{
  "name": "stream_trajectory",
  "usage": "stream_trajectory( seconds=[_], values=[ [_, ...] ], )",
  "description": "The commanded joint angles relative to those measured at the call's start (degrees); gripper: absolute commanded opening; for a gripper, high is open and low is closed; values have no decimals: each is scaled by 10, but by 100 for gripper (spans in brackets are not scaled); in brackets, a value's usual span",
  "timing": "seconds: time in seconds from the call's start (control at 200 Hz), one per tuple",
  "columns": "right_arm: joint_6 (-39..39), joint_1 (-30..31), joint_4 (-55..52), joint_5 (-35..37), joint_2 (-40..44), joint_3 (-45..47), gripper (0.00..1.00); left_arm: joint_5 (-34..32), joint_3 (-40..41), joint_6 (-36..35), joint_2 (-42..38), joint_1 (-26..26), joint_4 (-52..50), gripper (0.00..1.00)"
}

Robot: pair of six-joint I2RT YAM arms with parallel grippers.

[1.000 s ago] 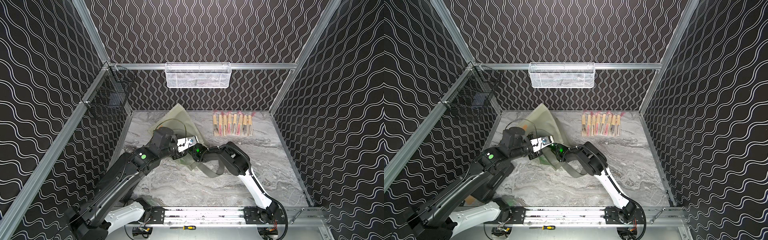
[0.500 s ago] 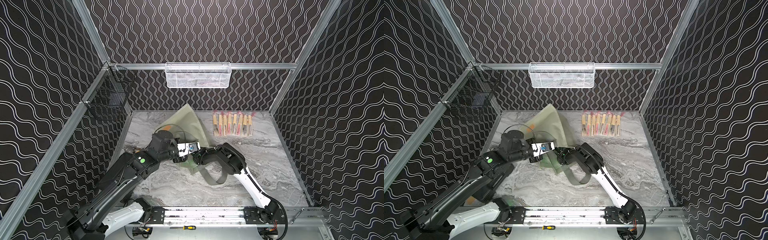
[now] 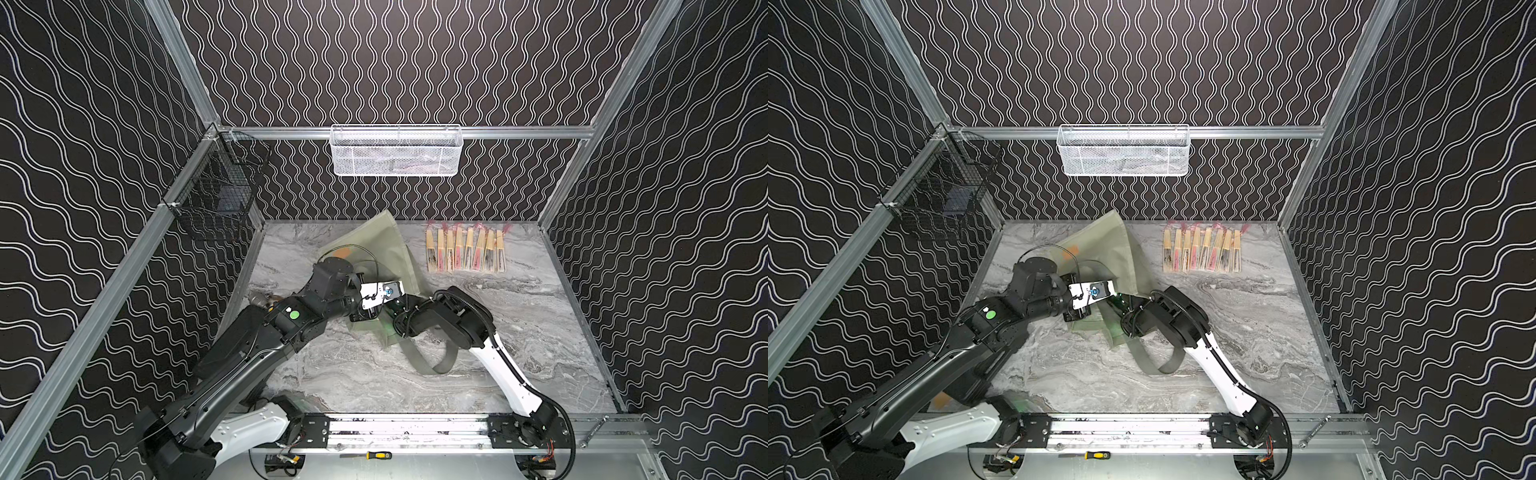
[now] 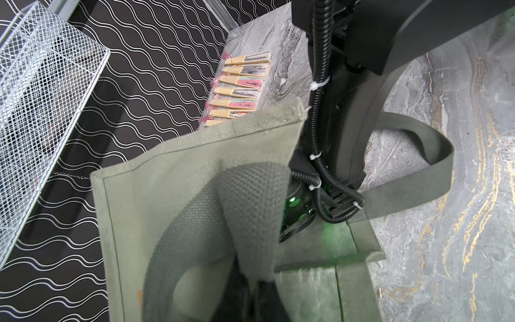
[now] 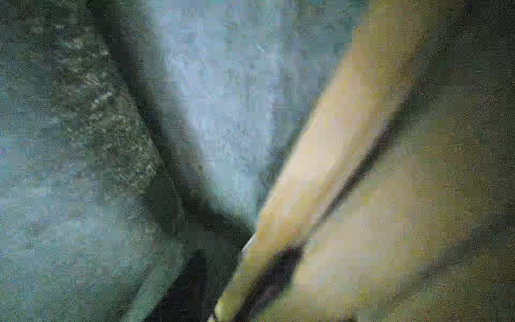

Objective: Take out the folding fans from the tote bags
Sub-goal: Pick up the folding fan from the canvas bag.

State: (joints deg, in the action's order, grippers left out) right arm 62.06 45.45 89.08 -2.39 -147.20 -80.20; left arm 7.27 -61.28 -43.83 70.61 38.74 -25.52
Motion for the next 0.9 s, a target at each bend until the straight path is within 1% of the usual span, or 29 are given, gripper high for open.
stream_trajectory(
  seconds=[0.0,0.08,0.165,0.33,0.425,0.5,0.546,0.726,0.846,0.896],
  values=[
    [24,1,88,5,29,32,42,-30,-4,3,8,-1,24,0],
    [29,4,100,25,54,76,40,-36,-7,6,13,-4,21,0],
    [23,9,100,29,82,114,39,-39,-9,5,16,-4,18,0],
    [29,25,100,36,118,157,36,-42,-10,5,16,-4,18,0],
    [38,38,97,64,140,194,34,-45,-7,3,16,-5,20,0],
    [47,48,98,90,161,227,34,-47,-8,2,17,-5,17,0],
    [46,55,97,106,175,263,34,-47,-9,3,17,-4,16,0],
    [32,85,98,138,225,341,35,-45,-8,3,19,-4,13,0],
    [45,99,93,170,251,397,38,-43,-10,3,20,-4,10,0],
    [56,102,82,182,259,421,40,-43,-9,3,19,-4,10,0]
  ],
)
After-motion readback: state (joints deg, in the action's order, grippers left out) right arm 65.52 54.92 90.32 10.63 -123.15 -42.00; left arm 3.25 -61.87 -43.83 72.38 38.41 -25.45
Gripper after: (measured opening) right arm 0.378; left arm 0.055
